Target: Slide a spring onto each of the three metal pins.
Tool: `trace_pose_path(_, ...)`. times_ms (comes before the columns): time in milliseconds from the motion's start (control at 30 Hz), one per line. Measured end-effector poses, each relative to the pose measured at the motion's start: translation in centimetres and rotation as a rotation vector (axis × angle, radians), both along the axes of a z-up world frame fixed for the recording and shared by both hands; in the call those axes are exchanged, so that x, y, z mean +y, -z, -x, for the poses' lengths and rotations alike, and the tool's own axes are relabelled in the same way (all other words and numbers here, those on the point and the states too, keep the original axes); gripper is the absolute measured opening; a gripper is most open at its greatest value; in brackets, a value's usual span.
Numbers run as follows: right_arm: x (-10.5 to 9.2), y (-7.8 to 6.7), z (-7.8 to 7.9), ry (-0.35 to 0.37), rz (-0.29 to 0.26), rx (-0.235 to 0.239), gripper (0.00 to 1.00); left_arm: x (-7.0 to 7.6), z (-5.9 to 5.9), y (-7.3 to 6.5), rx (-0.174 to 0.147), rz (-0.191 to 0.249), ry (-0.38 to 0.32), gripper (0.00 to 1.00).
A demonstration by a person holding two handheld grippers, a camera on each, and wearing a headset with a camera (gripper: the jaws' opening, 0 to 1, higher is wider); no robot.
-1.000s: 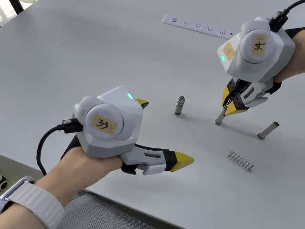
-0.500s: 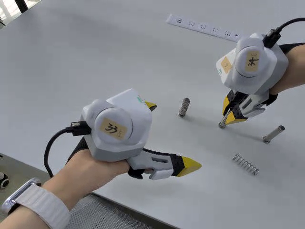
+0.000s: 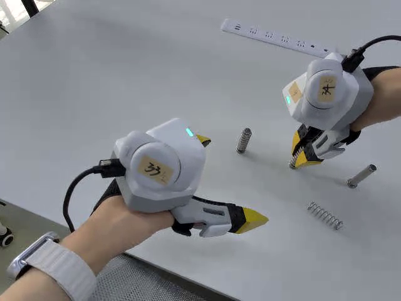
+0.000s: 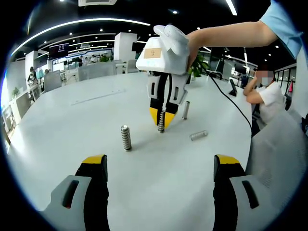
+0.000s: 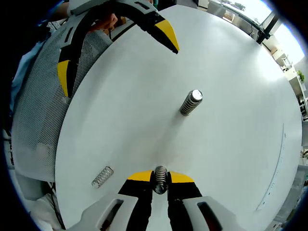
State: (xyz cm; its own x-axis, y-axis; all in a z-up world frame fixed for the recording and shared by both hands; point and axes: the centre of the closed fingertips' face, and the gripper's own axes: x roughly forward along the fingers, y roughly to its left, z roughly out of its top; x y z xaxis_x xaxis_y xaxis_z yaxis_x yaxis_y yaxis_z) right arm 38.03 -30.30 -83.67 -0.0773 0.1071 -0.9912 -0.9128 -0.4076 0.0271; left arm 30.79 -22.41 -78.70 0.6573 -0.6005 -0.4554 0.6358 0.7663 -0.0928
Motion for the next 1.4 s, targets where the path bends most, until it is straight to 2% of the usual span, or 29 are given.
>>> trace_pose_path(467, -0.1, 0.1, -0.2, 0.021, -0.008, 0.008, 0.08, -0.1, 0.1, 0.0, -0.002, -0.003, 0.007, 0.9)
trace_pose_path(567, -0.1, 0.2, -0.3, 0.026, -0.012, 0.015, 0.11, -0.2, 0.1, 0.0, -0.002, -0.005, 0.009, 0.9)
trace_pose_path(767, 0.1, -0.1, 0.1, 0.037, -0.037, 0.01, 0.27, -0.1, 0.0, -0.1, -0.005, -0.002, 0.005, 0.9)
trace_pose_path(967, 0.2, 0.0, -0.4, 0.048, -0.059, 0.005, 0.52, -0.2, 0.1, 0.0, -0.003, -0.003, 0.008, 0.9)
trace_pose_path(1133, 0.2, -0.4, -0.4, 0.07, -0.078, 0.004, 0.66, -0.3, 0.2, 0.0, -0.003, -0.005, 0.01, 0.9)
trace_pose_path(1400, 0.2, -1.1, 0.0, 0.098, -0.138, -0.031, 0.92, -0.1, 0.1, -0.3, 0.001, 0.016, -0.004, 0.9)
